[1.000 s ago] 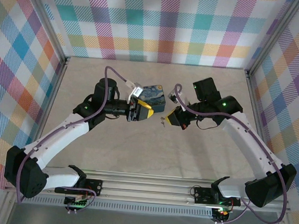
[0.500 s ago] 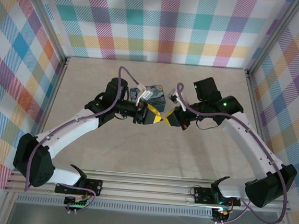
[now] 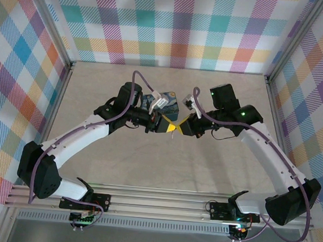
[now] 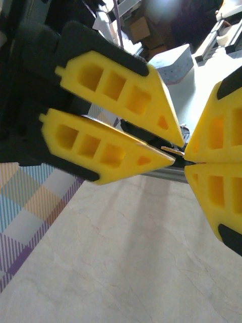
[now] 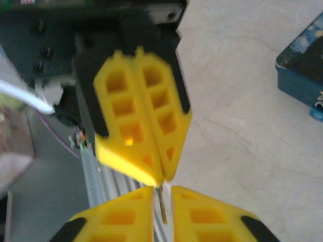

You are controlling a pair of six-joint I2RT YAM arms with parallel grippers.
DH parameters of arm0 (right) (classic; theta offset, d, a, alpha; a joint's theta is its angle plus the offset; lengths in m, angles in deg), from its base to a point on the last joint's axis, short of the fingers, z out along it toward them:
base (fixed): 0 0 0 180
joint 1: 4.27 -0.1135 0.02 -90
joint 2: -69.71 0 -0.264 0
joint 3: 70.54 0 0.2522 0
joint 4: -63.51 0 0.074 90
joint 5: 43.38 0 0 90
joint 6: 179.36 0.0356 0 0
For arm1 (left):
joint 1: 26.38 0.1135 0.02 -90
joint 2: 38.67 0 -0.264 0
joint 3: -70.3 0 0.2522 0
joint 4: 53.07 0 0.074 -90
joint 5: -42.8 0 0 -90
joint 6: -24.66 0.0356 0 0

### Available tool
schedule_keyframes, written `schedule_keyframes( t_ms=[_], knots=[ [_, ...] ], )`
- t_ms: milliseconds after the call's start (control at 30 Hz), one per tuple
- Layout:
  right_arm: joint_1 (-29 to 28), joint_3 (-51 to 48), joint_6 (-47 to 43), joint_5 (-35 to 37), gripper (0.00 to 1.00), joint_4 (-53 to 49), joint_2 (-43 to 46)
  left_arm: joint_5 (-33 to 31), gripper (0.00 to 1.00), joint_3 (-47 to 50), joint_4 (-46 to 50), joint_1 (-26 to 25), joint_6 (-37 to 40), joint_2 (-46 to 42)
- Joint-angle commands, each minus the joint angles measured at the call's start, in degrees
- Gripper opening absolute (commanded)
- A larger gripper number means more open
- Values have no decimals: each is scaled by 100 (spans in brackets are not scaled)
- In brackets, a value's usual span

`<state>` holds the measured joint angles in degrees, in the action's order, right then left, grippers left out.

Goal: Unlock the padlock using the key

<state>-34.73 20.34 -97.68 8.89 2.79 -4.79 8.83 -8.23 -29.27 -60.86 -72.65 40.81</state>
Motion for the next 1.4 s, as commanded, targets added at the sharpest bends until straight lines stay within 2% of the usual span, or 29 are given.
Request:
schedule_keyframes(
  t_ms=[0,100,300,467,633,800,1033,1267,1367],
  knots=[
    [-35,-279,1199,157,36,1280,244,-652,0,-10,54,-26,-372,21],
    [-30,-566,1926,433,52,1888,350,-1057,0,327,-664,51,-1183,-47],
    [9,-1069,3142,795,57,2663,406,-1770,0,1270,-2558,178,-2970,-343],
    [53,-1265,3810,835,58,3009,302,-1903,0,1648,-3636,187,-3887,-339],
    [203,-1462,4334,776,58,3305,312,-1873,0,1745,-4033,193,-4248,-353],
    [432,-1733,5048,288,57,3862,244,-1728,0,1767,-4422,192,-4553,-304],
    [444,-1805,5248,-20,55,4336,170,-1623,0,1768,-4415,187,-4577,-339],
    [444,-1836,5416,-271,39,4671,37,-1622,0,1745,-4398,187,-4581,-333],
    [444,-1880,5489,-352,29,4817,-12,-1613,0,1702,-4405,187,-4586,-303]
  ],
)
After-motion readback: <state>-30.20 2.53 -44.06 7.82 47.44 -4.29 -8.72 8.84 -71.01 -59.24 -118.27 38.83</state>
